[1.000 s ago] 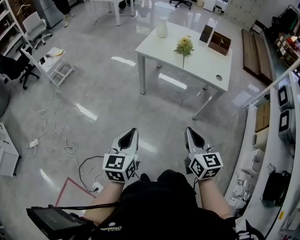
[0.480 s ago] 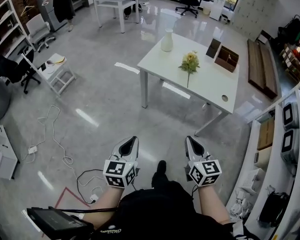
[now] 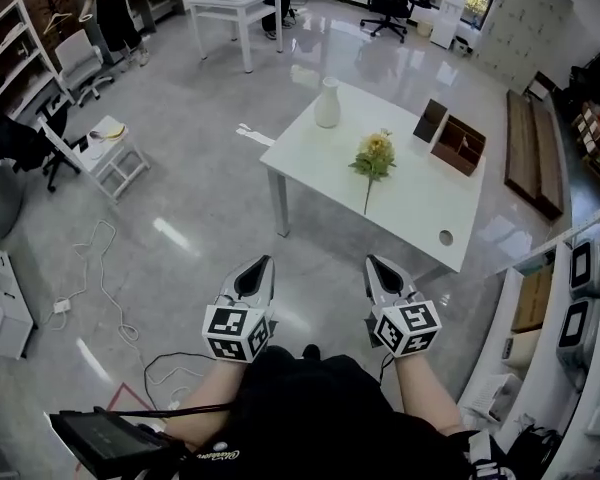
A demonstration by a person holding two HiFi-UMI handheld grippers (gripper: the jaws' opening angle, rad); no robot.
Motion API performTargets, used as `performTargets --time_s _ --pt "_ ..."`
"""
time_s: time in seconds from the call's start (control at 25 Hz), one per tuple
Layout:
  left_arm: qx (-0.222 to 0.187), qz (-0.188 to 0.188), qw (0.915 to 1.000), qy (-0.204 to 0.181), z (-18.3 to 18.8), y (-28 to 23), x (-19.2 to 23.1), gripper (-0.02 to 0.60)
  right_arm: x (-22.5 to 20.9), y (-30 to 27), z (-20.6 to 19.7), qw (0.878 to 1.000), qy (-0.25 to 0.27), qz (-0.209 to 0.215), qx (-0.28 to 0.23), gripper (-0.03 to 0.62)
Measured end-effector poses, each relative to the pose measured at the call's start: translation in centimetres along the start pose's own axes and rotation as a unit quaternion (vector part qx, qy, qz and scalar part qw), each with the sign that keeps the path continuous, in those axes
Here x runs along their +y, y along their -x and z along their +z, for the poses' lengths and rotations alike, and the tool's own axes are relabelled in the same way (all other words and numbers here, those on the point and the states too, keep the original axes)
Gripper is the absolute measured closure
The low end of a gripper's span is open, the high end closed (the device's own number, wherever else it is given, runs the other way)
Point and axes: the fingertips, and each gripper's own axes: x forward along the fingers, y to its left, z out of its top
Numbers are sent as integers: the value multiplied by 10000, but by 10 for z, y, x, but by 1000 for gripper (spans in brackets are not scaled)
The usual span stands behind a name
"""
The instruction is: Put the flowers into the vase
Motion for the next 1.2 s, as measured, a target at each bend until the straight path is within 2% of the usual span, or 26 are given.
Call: performTargets --time_s 0.24,0.44,0.64,0.88,1.04,1.2 --pt "-78 192 9997 104 12 -49 23 575 -32 -53 16 9999 50 131 0 595" --pt "-112 126 9998 137 21 -108 52 575 -57 -109 24 10000 67 68 -4 595" --pt "-64 -70 9999 95 51 -184 101 575 -80 -191 53 9999 25 -135 -99 595" --pt "-21 -428 9991 -49 107 -282 169 575 -100 -308 94 9991 -20 -413 -76 595" --pt "61 -713 9974 -5 124 -336 201 575 -106 -369 110 9986 42 -535 5 595" --pt "145 -830 9964 75 132 -372 215 575 -124 -400 111 9977 -79 -654 141 594"
